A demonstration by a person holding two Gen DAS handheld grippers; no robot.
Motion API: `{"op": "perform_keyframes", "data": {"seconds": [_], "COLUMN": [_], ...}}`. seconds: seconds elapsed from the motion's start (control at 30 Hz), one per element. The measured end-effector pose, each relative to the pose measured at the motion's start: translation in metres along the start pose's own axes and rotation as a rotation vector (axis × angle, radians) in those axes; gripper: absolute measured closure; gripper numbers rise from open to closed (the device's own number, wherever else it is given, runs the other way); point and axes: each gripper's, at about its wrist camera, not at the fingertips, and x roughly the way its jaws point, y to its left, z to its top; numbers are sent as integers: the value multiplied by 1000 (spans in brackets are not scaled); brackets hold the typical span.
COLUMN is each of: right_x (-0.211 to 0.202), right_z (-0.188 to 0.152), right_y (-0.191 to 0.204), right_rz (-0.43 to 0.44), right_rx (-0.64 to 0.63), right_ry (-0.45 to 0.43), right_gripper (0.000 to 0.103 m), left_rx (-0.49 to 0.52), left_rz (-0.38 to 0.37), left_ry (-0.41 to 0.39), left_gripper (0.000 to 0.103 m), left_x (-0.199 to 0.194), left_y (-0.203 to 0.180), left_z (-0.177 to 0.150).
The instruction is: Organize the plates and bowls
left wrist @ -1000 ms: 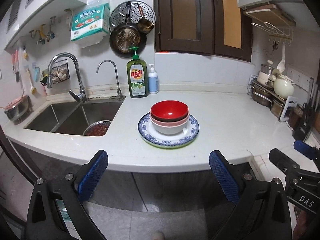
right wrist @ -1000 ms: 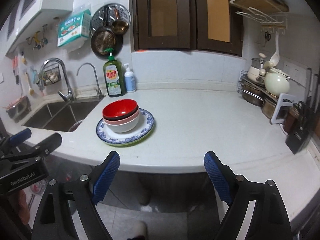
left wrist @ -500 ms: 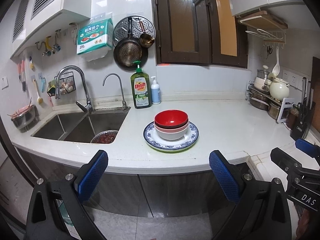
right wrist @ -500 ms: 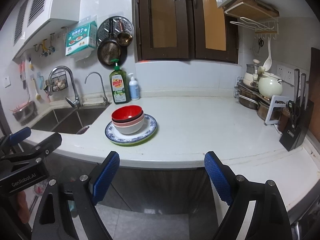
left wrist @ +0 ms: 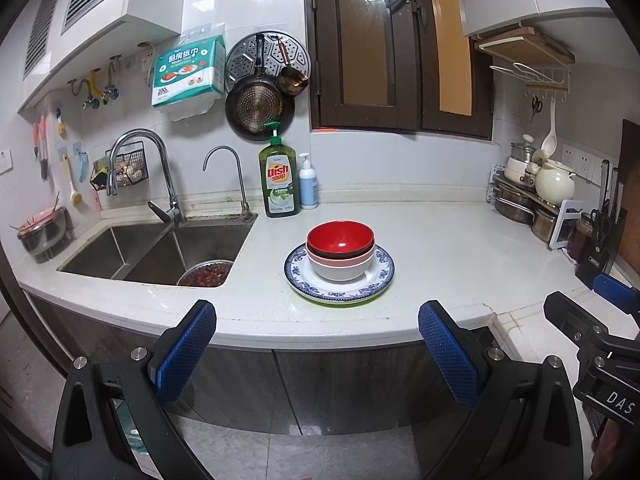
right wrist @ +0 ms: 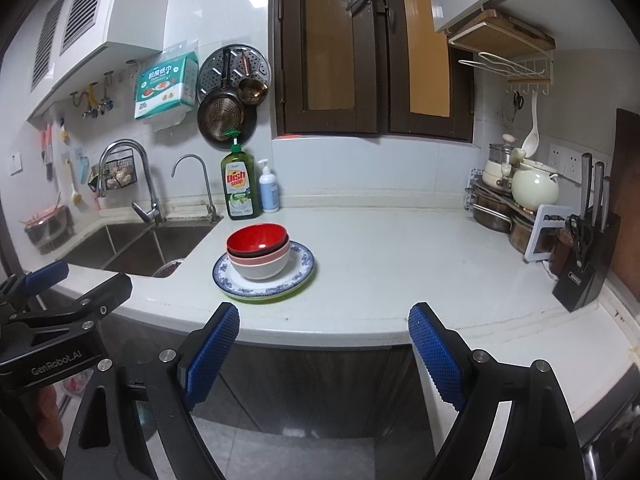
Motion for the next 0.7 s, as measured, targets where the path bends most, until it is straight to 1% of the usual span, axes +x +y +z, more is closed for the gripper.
{"op": "perform_keyframes", "data": {"seconds": [0.7], "right_x": [-1], "right_z": [4], "right_y": [2], "right_rz": [-16], "right_rx": [8], "right_ry": [-8], "right_gripper": [15], "left_rx": [6], "left_rz": [4], "left_ry": [-18], "left_gripper": [0], "left_x": [-5], "left_y": [-9], "left_z": [2]}}
